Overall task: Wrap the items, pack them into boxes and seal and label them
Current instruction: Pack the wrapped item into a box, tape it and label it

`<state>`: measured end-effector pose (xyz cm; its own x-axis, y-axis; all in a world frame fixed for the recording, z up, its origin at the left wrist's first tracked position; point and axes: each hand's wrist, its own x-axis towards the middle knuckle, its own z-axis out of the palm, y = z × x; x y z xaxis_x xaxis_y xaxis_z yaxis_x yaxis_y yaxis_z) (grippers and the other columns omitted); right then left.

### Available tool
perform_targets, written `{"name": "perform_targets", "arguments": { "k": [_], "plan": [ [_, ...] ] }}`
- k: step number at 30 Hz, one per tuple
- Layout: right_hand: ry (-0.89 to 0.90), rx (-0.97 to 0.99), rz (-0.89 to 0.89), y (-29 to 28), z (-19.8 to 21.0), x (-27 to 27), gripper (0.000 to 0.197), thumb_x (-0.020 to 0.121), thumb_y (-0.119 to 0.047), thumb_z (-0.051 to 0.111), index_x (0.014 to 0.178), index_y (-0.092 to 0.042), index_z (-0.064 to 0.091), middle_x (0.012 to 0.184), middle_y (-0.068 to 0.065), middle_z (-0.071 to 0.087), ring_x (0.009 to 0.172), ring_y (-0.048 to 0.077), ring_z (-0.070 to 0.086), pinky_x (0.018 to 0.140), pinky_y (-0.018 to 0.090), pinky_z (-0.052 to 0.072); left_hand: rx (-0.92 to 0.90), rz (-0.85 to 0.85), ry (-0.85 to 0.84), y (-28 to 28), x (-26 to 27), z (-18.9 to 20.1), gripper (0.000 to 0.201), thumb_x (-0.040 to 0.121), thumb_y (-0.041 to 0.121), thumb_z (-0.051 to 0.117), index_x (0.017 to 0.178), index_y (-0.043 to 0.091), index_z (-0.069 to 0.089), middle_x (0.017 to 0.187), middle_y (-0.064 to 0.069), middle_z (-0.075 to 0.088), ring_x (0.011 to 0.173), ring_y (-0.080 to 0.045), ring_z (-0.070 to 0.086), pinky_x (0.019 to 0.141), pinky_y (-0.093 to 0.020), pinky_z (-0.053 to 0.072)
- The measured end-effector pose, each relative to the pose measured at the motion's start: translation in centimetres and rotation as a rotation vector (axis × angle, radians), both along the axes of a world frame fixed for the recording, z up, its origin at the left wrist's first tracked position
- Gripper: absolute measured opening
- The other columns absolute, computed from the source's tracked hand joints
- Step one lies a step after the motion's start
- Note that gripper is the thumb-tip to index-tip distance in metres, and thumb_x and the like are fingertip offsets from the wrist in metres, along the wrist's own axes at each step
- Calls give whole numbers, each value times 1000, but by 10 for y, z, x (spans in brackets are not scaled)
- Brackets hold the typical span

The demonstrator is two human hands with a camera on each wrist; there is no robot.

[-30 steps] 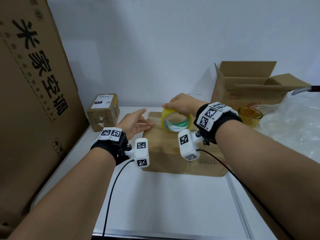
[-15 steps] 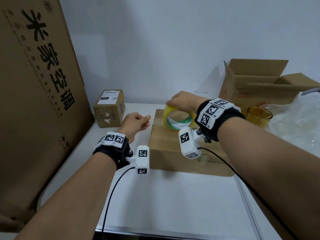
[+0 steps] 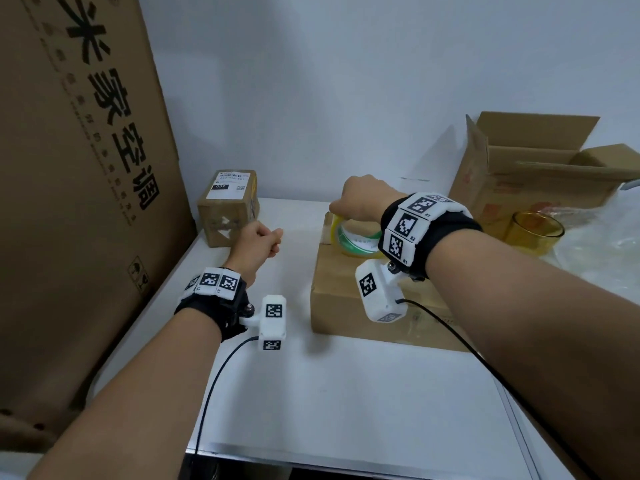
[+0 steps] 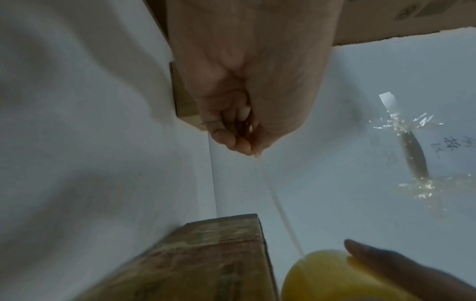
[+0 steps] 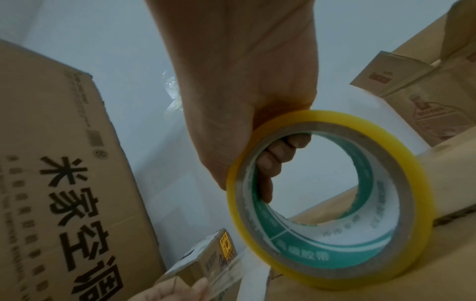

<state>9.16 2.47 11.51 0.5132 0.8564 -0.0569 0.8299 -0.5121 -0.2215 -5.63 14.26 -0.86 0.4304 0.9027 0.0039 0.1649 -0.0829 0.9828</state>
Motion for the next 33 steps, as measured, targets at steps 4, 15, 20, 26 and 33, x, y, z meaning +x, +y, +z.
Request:
{"name": "perform_targets", "arguments": {
  "k": [4,15,20,26,33],
  "plan": [
    [-61,-38,5,9,0,-6,26,90,-28,52,69,-15,44,72,1,47,63,18,47,52,25,33,-67,-46,-21,6,-4,-7,27,97,16,60,75,13,45,75,-5,56,62,-12,52,65,-23,47],
    [-193,-96,-3,20,-2,-15,13,88,-25,53,79,-15,53,73,0,50,60,15,46,52,24,30,-233,-22,-28,-4,5,-40,21,96,24,61,85,11,50,84,-4,59,65,-13,52,64,-25,47],
    [-202,-87,1,21,-4,-13,14,88,-27,53,80,-15,54,73,1,51,62,17,48,51,24,30,-270,-58,73,-14,14,-43,21,97,26,60,86,10,52,85,-6,59,63,-14,52,61,-25,46],
    [-199,-80,6,21,-4,-13,15,89,-28,53,80,-15,52,73,1,50,63,18,48,54,25,32,-321,-184,194,-32,26,-38,29,100,28,55,99,-1,57,83,-10,63,60,-14,57,55,-24,49],
    [-176,-77,6,19,-5,-10,17,87,-26,54,73,-16,51,72,0,50,59,16,45,52,25,30,-188,-380,454,-46,27,-24,38,105,25,39,73,11,50,67,-6,59,66,-23,61,71,-30,50]
  ]
}}
